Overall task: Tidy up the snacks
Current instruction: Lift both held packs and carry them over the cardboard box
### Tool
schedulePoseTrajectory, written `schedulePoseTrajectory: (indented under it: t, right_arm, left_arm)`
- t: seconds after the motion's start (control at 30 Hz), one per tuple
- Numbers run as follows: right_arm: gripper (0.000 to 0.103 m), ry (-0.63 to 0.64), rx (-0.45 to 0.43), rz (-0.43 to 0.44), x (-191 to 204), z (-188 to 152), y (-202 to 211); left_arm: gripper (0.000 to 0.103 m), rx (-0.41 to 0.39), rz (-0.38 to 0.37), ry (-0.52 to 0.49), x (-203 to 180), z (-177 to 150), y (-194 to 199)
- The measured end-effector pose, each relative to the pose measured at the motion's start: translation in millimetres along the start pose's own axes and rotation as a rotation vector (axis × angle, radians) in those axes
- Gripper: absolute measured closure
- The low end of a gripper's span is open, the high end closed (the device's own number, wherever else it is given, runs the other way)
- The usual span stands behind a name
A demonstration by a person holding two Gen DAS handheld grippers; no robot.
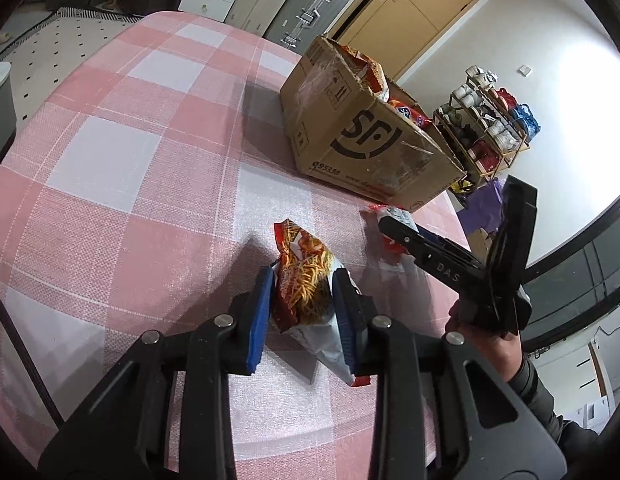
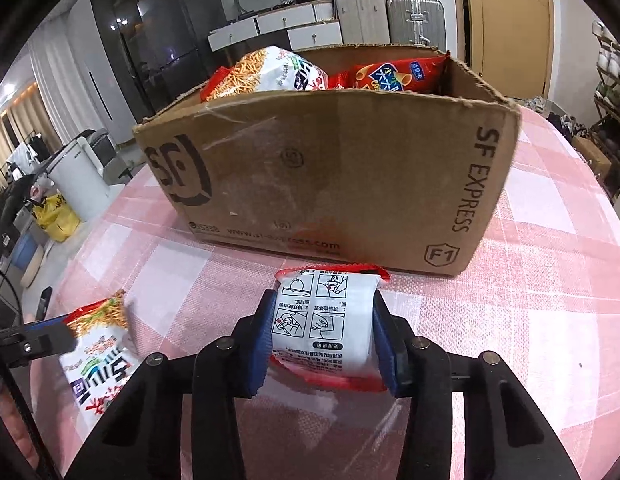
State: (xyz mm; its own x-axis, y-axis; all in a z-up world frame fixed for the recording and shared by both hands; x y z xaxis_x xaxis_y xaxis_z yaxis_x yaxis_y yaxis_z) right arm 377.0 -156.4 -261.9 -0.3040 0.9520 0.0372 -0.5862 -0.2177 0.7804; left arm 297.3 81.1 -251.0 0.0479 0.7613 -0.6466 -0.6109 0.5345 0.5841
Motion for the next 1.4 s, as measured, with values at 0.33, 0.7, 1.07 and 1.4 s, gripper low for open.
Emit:
schedulePoseTrajectory:
  t: [0.33,0.7,1.07,1.4]
  right_arm:
    - [0.059,-0.051,-0.036,0.066,-9,-20,31]
    - [0.059,-0.082,-0.095,0.111,-25,-39,82]
    - [0.059,-0.122,-0.132,0.134,-41,-50,102]
    - [0.059,-0.153,-0.134,0.152,-50,-58,104]
  left_arm:
    - [0.076,0.025,-0.006,0.01,-3,-4,-5]
    - [0.042,0.086,-0.003,0.057,-10,-18,-27]
    - [0.04,0.152,0.073,-0.018,-32,-25,-55]
    - [0.056,0.128,0.074,-0.043,-41,-17,-64]
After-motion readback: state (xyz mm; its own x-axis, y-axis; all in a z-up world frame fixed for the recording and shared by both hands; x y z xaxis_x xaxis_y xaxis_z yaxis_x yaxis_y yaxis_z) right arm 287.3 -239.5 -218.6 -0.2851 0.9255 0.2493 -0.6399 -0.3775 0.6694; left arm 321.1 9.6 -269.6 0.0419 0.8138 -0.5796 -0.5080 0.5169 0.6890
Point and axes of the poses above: each gripper's, at about its wrist camera, not at the fingertips, and y roughly against the way its jaws point, x to its left, z to its top, the point moved 9 cm from there along -y, roughly the way its jaws point, and after that the axes turned 9 degrees about -z, right-handed, at the moved point
